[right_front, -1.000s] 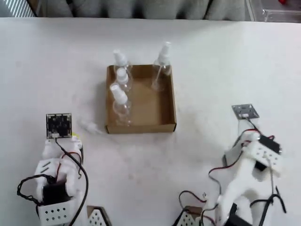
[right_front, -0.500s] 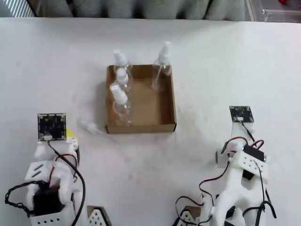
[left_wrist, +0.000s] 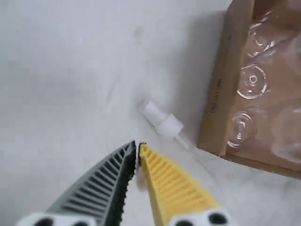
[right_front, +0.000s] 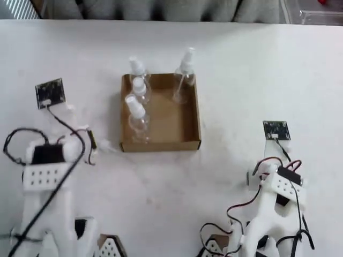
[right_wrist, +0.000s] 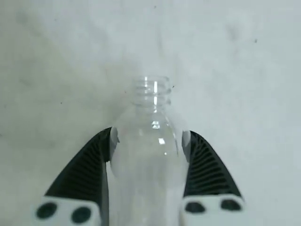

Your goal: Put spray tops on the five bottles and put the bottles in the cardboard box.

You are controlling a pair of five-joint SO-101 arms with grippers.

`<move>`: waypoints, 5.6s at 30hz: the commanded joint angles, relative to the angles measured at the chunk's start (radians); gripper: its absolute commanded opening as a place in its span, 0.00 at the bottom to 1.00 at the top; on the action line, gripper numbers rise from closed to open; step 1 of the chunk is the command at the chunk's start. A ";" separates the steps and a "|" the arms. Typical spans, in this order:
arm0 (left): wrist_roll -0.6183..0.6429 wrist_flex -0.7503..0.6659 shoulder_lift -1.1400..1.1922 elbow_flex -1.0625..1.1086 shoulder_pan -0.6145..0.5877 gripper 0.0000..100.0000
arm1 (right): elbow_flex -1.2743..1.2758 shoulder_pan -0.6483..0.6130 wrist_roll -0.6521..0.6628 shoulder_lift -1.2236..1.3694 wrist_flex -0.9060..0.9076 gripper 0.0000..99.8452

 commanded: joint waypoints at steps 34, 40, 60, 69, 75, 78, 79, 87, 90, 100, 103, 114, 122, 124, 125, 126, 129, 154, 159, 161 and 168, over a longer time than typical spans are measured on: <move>0.247 -0.354 0.746 -0.166 0.030 0.02 | 0.000 -0.016 0.035 -0.025 -0.016 0.01; 0.247 -0.348 0.743 -0.167 0.024 0.02 | -0.006 -0.013 0.035 -0.025 -0.018 0.01; 0.239 0.091 0.030 -0.404 -0.048 0.02 | -0.296 -0.051 0.021 -0.199 -0.076 0.01; 0.068 0.132 -0.147 -0.611 0.022 0.02 | -0.292 -0.186 -0.315 -0.705 -0.013 0.01; -0.014 0.126 -0.182 -0.790 0.028 0.02 | -0.293 -0.464 -0.428 -0.923 -0.012 0.01; -0.040 0.124 -0.180 -0.887 0.028 0.02 | -0.292 -0.671 -0.430 -1.003 -0.012 0.01; -0.052 0.124 -0.180 -0.921 0.028 0.02 | -0.290 -0.748 -0.430 -1.033 -0.012 0.01; -0.104 0.017 -0.200 -1.115 0.027 0.02 | -0.207 -1.159 -0.420 -1.145 -0.136 0.01; -0.103 -0.009 -0.200 -1.188 0.027 0.02 | -0.164 -1.167 -0.420 -1.147 -0.160 0.01; 0.098 -0.147 -0.110 -1.244 0.028 0.02 | -0.114 -1.264 -0.417 -1.148 -0.130 0.01; 0.190 -0.213 -0.031 -1.244 0.028 0.02 | -0.072 -1.268 -0.417 -1.148 -0.116 0.01; 0.270 -0.130 0.048 -1.235 0.437 0.02 | 0.006 -1.268 -0.420 -1.148 -0.148 0.01; 0.276 -0.097 0.048 -1.206 0.490 0.02 | 0.009 -1.264 -0.420 -1.148 -0.147 0.01; 0.272 -0.101 0.047 -1.177 0.490 0.02 | 0.009 -1.262 -0.420 -1.148 -0.147 0.01; 0.270 -0.097 0.047 -1.163 0.490 0.02 | 0.009 -1.262 -0.420 -1.148 -0.147 0.01; 0.270 -0.092 0.047 -1.154 0.490 0.02 | 0.009 -1.262 -0.420 -1.148 -0.147 0.01; 0.272 -0.092 0.045 -1.148 0.490 0.02 | 0.009 -1.262 -0.420 -1.148 -0.148 0.01; 0.267 -0.107 -0.108 -1.037 0.565 0.02 | 0.011 -1.260 -0.420 -1.148 -0.143 0.01; 0.267 -0.121 -0.108 -1.028 0.524 0.02 | 0.011 -1.260 -0.420 -1.148 -0.143 0.01; 0.267 -0.121 -0.105 -1.026 0.524 0.02 | 0.011 -1.260 -0.420 -1.148 -0.143 0.01; 0.269 -0.049 -0.102 -1.025 0.532 0.02 | 0.011 -1.260 -0.420 -1.148 -0.143 0.01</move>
